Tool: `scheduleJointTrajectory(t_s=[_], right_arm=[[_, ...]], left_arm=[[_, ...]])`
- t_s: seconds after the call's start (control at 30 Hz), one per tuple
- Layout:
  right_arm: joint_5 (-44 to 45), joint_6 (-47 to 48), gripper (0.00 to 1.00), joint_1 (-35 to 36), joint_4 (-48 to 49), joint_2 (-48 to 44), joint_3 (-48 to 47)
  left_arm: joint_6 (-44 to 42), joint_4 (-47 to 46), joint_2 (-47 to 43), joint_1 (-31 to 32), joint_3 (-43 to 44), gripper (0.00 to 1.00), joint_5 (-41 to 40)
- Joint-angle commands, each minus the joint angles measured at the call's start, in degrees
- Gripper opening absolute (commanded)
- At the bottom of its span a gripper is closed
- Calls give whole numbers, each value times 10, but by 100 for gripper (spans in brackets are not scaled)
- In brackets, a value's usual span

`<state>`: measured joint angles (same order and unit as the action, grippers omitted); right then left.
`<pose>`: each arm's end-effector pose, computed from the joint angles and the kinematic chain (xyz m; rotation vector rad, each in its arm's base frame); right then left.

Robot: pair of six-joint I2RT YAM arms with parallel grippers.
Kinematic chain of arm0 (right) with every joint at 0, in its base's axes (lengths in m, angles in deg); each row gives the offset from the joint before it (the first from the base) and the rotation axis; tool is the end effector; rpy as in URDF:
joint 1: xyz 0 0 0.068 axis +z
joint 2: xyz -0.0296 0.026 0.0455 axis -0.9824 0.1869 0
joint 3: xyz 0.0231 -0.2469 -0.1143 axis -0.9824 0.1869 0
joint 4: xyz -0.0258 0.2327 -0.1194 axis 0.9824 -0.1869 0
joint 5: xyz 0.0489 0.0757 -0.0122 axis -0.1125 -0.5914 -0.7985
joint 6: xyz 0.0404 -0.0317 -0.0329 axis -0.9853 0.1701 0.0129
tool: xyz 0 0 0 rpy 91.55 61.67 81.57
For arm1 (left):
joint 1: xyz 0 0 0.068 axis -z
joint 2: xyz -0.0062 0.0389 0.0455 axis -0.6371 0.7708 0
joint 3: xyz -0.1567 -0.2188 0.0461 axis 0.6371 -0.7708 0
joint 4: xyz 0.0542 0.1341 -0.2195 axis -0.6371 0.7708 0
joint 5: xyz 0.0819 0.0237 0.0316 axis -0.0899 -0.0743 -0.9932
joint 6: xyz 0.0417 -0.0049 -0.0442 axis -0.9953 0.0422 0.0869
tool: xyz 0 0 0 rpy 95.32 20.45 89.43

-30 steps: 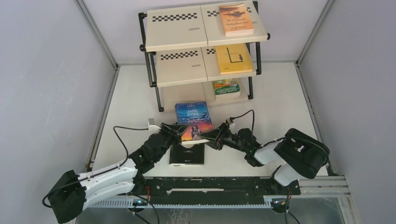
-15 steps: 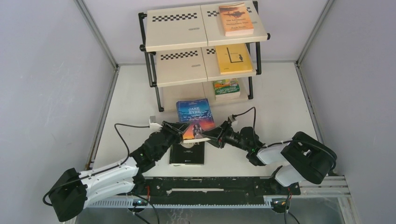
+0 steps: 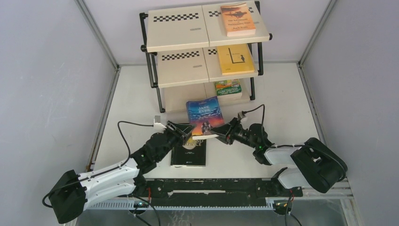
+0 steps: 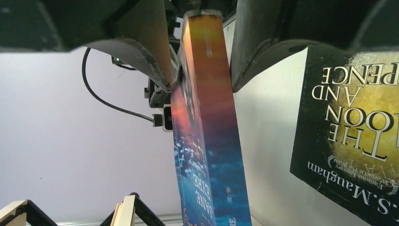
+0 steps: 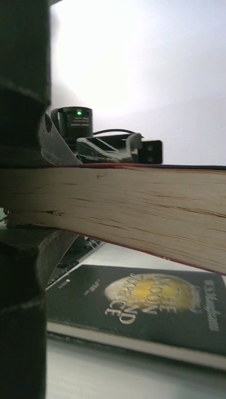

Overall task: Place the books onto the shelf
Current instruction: Pick up the book from the center of the board.

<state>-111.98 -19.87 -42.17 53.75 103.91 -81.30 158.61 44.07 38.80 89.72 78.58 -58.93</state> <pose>0.1826 0.1604 0.1642 0.4889 2.0248 1.8215 0.1383 -0.1447 0.2028 -0.8216 1.8164 -1.3916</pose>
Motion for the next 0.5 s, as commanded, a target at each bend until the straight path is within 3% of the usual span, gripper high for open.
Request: scheduleJointTrajectory(t_s=[0.0,0.47], right_arm=[[1,54,0,-33,14,-51,-7],[-83,83,0,-100,-8,-69,-49]], left_arm=[[-21,-58,-13,5,62,52,23],[-26,-40,-9,7,66,55,20]])
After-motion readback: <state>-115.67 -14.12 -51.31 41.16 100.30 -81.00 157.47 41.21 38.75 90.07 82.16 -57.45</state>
